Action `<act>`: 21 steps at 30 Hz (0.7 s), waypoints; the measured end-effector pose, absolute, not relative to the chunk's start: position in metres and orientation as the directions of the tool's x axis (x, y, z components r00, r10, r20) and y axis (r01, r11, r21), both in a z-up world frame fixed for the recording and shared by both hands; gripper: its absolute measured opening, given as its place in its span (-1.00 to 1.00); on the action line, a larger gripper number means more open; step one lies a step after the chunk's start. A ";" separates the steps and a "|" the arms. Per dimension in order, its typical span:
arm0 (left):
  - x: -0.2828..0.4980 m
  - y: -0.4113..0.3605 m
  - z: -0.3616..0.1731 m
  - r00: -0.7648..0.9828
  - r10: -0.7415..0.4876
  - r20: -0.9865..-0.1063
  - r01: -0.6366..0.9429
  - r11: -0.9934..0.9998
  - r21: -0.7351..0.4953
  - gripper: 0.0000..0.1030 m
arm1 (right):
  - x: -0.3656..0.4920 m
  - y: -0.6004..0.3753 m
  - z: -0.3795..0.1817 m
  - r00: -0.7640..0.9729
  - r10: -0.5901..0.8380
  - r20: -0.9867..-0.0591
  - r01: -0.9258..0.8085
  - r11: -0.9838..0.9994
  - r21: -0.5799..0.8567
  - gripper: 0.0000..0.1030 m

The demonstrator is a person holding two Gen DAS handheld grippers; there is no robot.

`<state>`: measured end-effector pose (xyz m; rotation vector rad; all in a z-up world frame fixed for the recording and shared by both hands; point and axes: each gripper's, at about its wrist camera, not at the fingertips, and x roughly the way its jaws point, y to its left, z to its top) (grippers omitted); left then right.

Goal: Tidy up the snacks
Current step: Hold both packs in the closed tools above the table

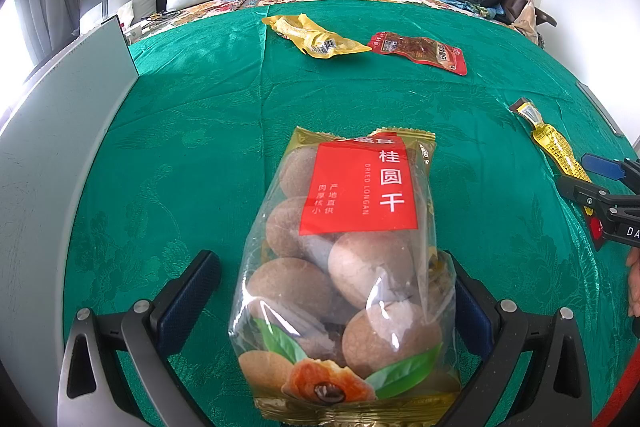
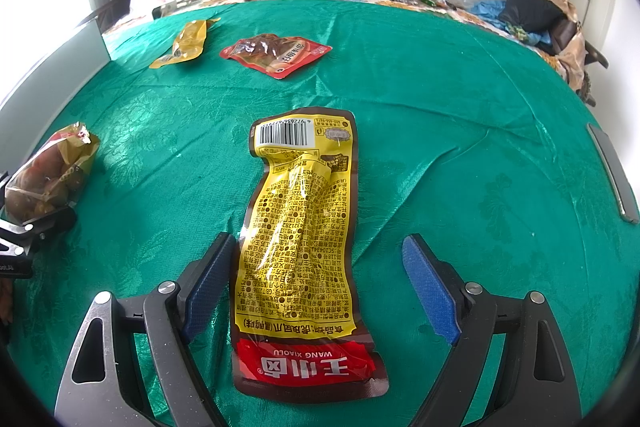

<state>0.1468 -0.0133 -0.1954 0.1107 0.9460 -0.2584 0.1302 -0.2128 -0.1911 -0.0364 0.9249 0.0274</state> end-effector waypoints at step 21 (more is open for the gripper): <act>0.162 -0.013 -0.171 0.356 -0.274 -0.894 0.336 0.930 -0.151 0.32 | 0.182 -0.209 -0.179 0.254 -0.021 -0.967 -0.043 0.999 -0.033 -0.17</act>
